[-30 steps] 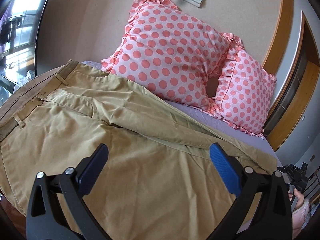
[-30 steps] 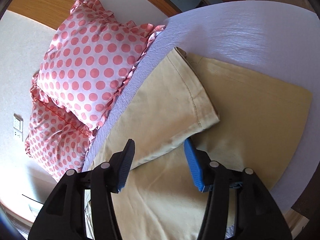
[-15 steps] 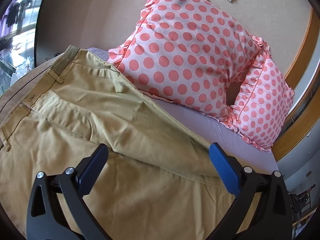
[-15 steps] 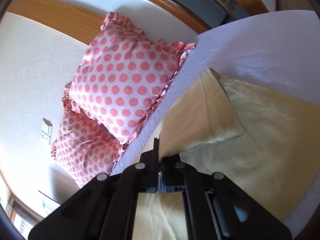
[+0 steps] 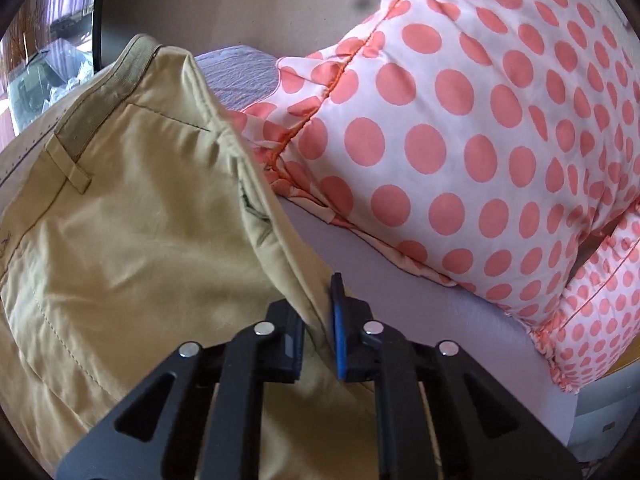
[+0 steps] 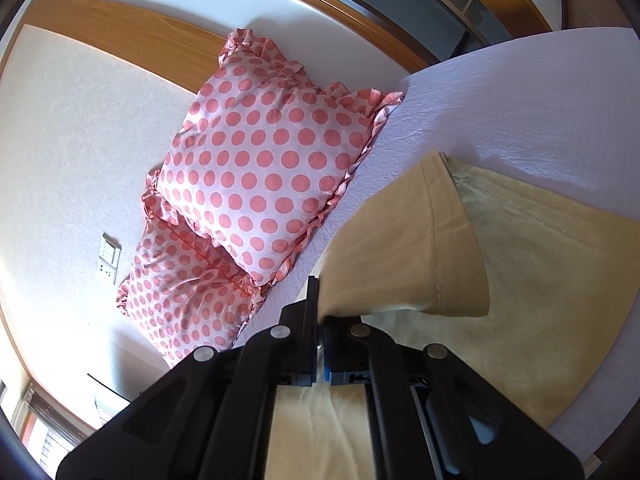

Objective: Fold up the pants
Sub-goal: 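Lift the hem with the right gripper while the left gripper grasps the other leg hem, then fold the held legs over toward the waistband and release both grippers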

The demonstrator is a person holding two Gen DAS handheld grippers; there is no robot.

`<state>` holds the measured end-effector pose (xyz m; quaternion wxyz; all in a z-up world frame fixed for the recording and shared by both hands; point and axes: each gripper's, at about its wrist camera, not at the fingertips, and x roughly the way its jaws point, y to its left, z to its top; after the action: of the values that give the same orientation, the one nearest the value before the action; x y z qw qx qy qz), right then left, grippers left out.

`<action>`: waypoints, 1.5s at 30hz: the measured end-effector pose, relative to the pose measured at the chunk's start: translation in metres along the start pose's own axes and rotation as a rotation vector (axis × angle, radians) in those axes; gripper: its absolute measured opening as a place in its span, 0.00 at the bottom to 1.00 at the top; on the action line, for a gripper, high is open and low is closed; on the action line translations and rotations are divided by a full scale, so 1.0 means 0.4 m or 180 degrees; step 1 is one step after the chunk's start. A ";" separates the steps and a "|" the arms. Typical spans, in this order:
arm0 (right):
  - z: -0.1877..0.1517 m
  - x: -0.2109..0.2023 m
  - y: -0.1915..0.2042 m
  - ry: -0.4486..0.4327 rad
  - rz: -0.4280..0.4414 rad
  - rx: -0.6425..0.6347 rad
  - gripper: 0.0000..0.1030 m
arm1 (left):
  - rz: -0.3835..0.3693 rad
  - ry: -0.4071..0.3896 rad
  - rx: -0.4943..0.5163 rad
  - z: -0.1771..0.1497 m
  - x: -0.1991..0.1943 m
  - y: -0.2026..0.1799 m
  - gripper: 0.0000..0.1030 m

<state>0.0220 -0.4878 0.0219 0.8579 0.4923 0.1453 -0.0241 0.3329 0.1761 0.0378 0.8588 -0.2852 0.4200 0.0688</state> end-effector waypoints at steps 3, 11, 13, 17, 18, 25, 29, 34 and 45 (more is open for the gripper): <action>0.016 -0.011 0.006 -0.0093 -0.0011 -0.0054 0.02 | -0.0265 -0.0201 0.0019 -0.038 -0.115 0.037 0.08; 0.034 -0.099 -0.037 -0.0346 -0.0251 -0.0065 0.02 | -0.0532 -0.0667 0.0381 -0.386 -0.504 0.222 0.08; 0.028 -0.108 -0.059 -0.0324 -0.0392 -0.0042 0.02 | -0.0485 -0.0593 0.0346 -0.472 -0.519 0.275 0.08; 0.015 -0.118 -0.088 -0.0271 -0.0518 0.0016 0.02 | -0.0382 -0.0456 0.0271 -0.565 -0.495 0.326 0.08; 0.012 -0.123 -0.091 -0.0268 -0.0548 0.0016 0.02 | -0.0378 -0.0464 0.0251 -0.574 -0.491 0.331 0.08; -0.010 -0.152 -0.121 -0.0208 -0.0692 0.0094 0.02 | -0.0460 -0.0532 0.0228 -0.591 -0.507 0.351 0.08; -0.015 -0.152 -0.127 -0.0181 -0.0761 0.0109 0.02 | -0.0492 -0.0498 0.0213 -0.596 -0.501 0.360 0.08; -0.018 -0.187 -0.122 -0.0251 -0.1042 0.0142 0.33 | -0.0467 -0.0563 0.0275 -0.607 -0.523 0.367 0.21; -0.036 -0.191 -0.112 -0.0349 -0.1105 -0.0049 0.47 | -0.0264 -0.1251 0.0023 -0.592 -0.634 0.440 0.45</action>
<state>-0.0628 -0.5063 -0.0017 0.8512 0.4512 0.1812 -0.1975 -0.0533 0.2228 0.0399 0.9274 -0.2802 0.2324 0.0862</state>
